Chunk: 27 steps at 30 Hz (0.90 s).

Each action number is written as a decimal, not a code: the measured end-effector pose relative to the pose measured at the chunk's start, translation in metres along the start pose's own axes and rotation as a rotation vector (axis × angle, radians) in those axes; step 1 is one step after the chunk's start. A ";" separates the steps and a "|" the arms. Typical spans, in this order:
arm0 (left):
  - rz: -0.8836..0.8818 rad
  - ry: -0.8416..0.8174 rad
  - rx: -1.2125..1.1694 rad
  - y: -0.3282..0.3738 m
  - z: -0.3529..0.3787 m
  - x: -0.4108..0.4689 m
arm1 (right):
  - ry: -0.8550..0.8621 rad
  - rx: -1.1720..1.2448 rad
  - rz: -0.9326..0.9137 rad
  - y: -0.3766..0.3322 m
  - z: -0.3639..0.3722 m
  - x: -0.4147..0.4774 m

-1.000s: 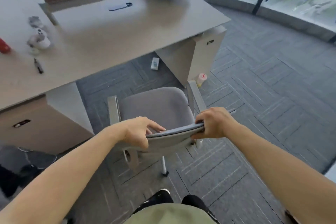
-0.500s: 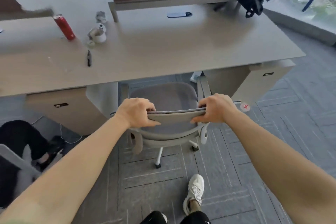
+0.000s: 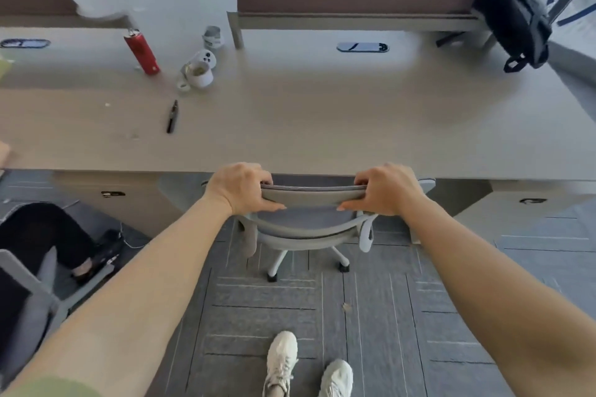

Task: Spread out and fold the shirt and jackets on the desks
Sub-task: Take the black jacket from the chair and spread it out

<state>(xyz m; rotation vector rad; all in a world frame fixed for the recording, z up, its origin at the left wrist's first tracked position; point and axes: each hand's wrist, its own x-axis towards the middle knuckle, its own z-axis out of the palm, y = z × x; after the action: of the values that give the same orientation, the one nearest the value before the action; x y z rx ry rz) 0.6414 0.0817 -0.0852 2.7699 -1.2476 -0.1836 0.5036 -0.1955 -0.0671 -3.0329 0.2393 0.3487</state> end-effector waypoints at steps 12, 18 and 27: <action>0.095 0.035 -0.101 -0.038 0.004 0.081 | -0.030 -0.030 0.058 0.025 -0.002 0.069; 0.141 0.033 -0.099 -0.038 0.002 0.083 | -0.060 -0.040 0.064 0.026 -0.005 0.071; 0.106 0.004 -0.064 -0.010 -0.001 0.071 | -0.066 0.019 0.108 0.031 -0.012 0.051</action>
<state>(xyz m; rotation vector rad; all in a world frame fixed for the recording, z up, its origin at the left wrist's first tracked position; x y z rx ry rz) 0.6957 0.0352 -0.0906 2.6410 -1.3582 -0.2055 0.5501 -0.2344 -0.0692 -2.9908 0.4010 0.4503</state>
